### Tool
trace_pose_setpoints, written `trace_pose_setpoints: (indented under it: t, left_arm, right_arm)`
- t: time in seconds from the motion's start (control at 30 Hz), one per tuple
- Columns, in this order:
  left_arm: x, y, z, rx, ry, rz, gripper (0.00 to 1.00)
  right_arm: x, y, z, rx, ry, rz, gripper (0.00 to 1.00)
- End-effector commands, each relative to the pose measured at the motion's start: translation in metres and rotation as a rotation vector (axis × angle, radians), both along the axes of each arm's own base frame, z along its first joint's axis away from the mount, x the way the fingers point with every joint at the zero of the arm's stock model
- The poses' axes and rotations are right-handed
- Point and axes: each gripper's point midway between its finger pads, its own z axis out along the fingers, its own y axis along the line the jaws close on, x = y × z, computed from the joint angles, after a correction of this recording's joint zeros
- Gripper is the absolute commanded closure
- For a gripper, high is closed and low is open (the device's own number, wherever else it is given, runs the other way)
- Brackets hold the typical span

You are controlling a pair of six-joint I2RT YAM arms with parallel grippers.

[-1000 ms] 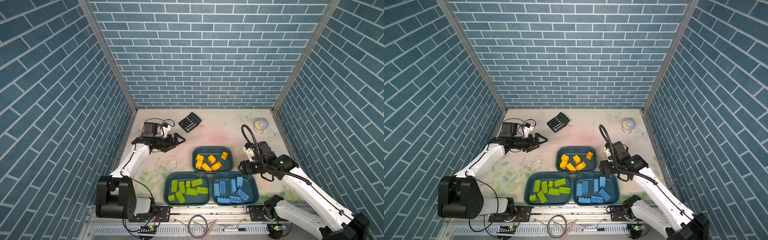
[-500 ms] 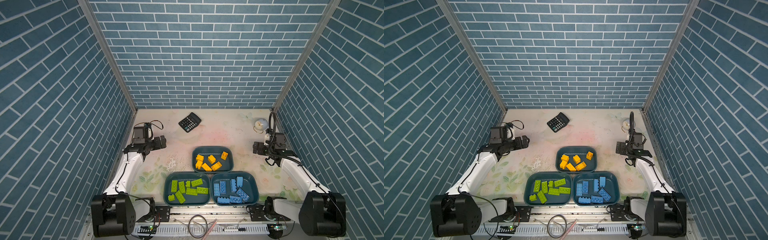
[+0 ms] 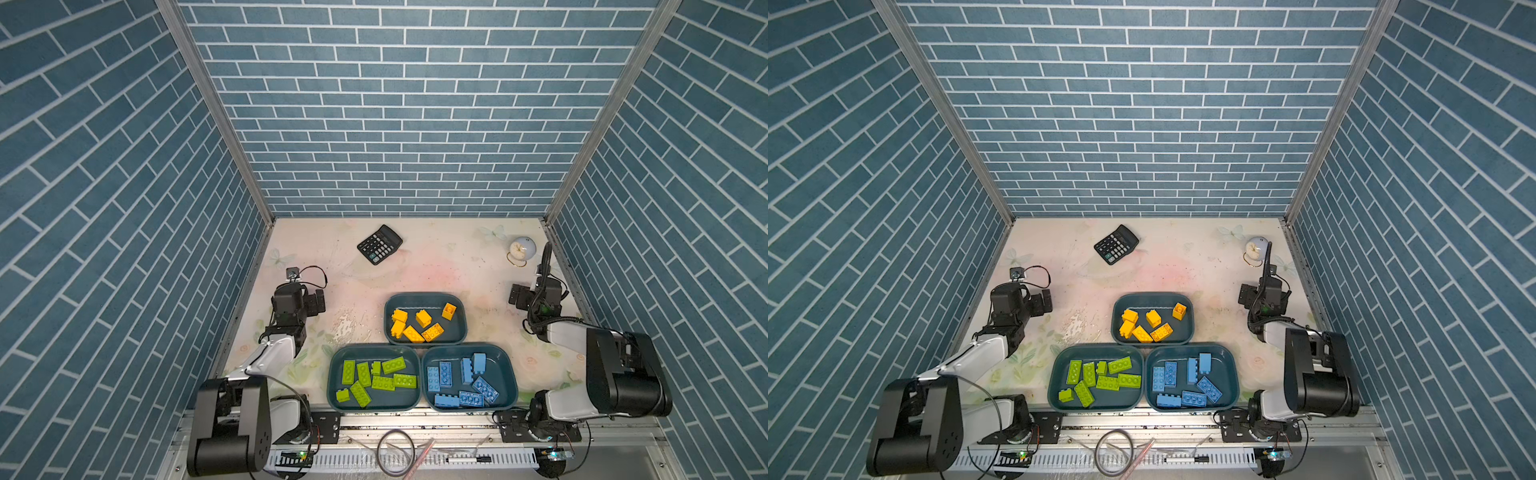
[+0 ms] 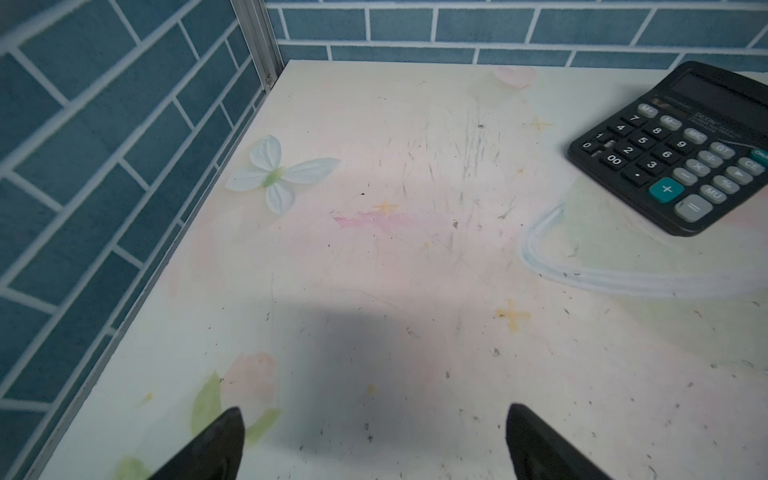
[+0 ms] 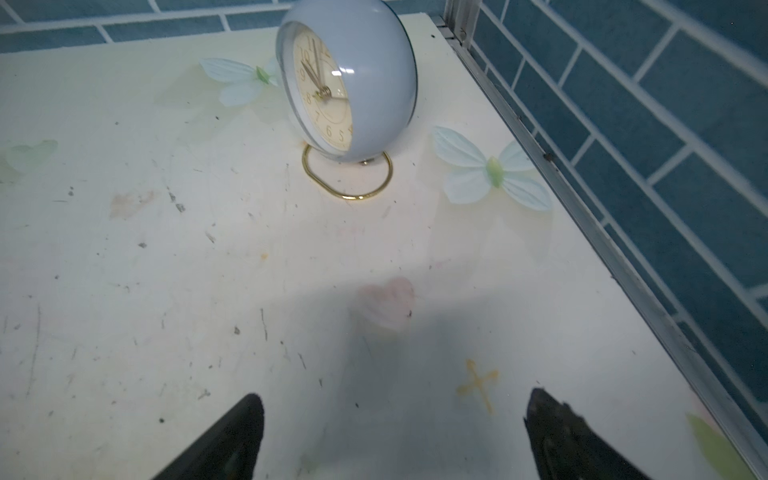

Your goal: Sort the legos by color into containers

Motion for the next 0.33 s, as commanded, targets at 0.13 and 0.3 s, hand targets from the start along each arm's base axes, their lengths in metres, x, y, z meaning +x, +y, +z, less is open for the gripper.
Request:
trace_pose_setpoints:
  t: [0.13,0.3]
  left_arm:
    - [0.0261,0.0027,0.0232,0.034,-0.179,-0.001,0.00]
    - [0.0257,0.0016,0.0262,0.023,-0.209,-0.002,0.01]
  right_arm:
    - [0.0092,0.0117,0.0196,-0.011,-0.206,0.090,0.01]
    - [0.0112,0.0120,0.0182,-0.017,-0.176,0.098,0.01]
